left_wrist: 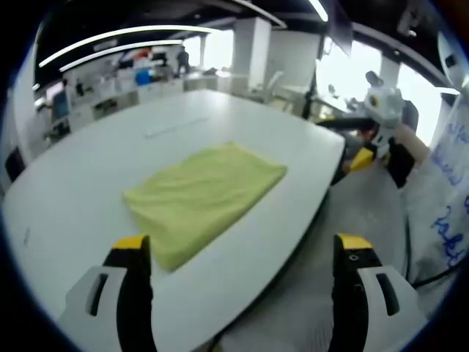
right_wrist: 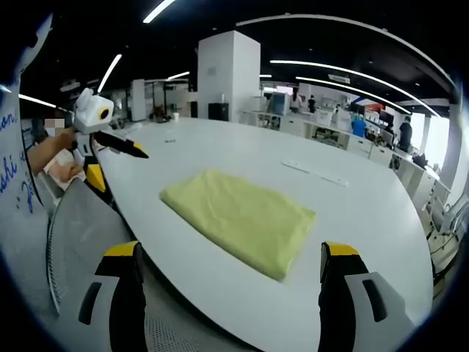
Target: Fold the garment on the visible template until the final outline fits inside the template.
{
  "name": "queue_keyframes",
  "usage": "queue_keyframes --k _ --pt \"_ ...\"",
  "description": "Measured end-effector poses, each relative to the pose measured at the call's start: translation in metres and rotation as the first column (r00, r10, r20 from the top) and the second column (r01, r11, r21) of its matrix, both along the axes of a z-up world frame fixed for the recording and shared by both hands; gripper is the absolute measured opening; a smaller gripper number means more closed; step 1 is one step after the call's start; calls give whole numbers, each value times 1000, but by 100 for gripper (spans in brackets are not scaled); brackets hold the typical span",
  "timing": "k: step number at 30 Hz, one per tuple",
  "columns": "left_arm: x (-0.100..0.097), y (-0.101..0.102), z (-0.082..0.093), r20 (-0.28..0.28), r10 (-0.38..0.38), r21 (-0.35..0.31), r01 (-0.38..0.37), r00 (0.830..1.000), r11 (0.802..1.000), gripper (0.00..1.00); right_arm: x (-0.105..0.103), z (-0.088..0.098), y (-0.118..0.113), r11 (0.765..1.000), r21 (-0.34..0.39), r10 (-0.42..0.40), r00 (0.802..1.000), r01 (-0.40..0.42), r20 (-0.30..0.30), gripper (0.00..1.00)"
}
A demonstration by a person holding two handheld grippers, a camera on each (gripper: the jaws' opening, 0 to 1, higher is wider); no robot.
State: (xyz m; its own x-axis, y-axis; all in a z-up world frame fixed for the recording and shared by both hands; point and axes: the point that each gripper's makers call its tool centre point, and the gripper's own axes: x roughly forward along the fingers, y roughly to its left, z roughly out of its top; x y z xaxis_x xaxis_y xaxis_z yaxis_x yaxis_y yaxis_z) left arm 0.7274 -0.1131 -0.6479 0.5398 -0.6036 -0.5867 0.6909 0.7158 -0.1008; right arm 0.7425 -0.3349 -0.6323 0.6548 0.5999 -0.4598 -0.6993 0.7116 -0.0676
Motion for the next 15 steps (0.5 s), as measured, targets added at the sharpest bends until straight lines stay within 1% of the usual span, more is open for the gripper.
queue_keyframes --k 2,4,8,15 --pt "-1 0 0 -2 -1 1 1 1000 1000 100 -1 2 2 1000 6 3 1000 -3 1 100" --pt "-1 -1 0 8 -8 6 8 1000 1000 100 -1 4 3 1000 11 8 1000 -8 10 100" --pt "-2 -4 2 9 -12 -7 12 1000 1000 100 0 4 3 1000 5 9 1000 -9 10 99" --pt "-2 -6 1 8 -19 -7 19 1000 1000 100 -2 1 4 1000 6 11 1000 -11 1 98"
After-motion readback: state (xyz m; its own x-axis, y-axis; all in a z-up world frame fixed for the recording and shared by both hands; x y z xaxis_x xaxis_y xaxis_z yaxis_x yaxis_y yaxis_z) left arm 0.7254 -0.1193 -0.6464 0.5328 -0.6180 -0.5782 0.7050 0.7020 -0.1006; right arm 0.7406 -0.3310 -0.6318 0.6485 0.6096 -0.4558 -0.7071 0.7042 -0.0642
